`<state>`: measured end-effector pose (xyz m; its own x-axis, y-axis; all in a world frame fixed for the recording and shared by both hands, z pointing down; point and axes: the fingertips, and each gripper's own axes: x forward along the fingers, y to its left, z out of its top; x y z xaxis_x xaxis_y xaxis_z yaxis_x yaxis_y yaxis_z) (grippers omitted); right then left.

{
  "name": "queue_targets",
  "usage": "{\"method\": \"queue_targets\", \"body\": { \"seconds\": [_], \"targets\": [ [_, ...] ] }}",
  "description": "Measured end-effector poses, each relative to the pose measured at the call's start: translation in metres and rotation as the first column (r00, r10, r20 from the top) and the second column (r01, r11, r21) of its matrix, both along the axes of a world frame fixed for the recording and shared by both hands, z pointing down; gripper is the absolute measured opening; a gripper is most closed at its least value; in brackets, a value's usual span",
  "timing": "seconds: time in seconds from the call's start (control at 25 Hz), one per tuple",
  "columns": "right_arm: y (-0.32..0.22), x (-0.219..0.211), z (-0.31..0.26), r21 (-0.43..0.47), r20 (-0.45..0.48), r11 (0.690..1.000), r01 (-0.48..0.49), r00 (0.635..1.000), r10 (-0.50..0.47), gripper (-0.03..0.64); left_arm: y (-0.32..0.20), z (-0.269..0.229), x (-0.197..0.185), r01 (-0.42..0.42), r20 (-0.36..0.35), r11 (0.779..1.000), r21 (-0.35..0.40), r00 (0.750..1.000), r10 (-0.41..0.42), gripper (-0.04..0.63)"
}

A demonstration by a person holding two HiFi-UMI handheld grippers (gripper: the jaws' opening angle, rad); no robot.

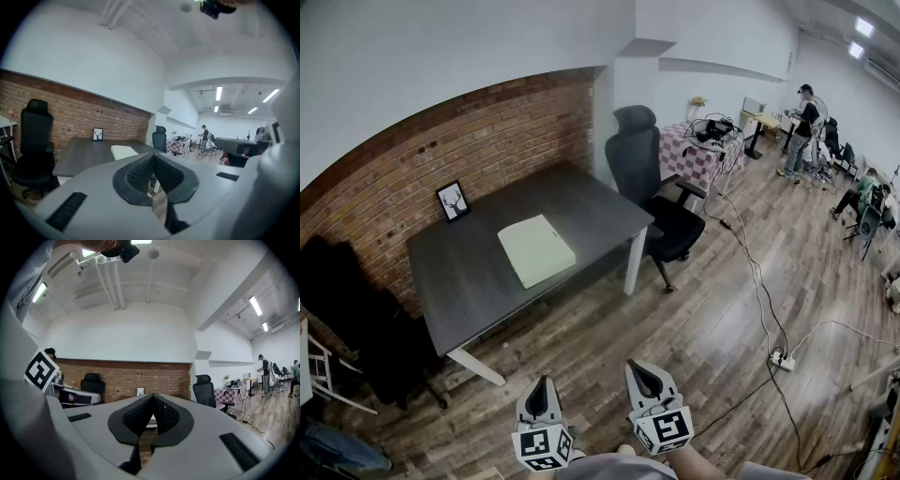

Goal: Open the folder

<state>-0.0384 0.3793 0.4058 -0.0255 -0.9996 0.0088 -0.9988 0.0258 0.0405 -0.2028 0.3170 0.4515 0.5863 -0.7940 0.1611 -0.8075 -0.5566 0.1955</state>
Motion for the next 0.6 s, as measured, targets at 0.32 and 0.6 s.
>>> {"method": "queue_targets", "body": {
  "seconds": [0.32, 0.6],
  "targets": [
    [0.006, 0.013, -0.001, 0.024, -0.004, 1.000, 0.014, 1.000, -0.013, -0.002, 0.007, -0.005, 0.014, 0.006, 0.002, 1.000, 0.025, 1.000, -0.006, 0.005],
    [0.015, 0.031, -0.002, 0.019, 0.001, 1.000, 0.023, 1.000, -0.023, -0.002, 0.018, -0.007, 0.031, 0.025, 0.008, 0.999, 0.027, 1.000, -0.025, 0.005]
  ]
}}
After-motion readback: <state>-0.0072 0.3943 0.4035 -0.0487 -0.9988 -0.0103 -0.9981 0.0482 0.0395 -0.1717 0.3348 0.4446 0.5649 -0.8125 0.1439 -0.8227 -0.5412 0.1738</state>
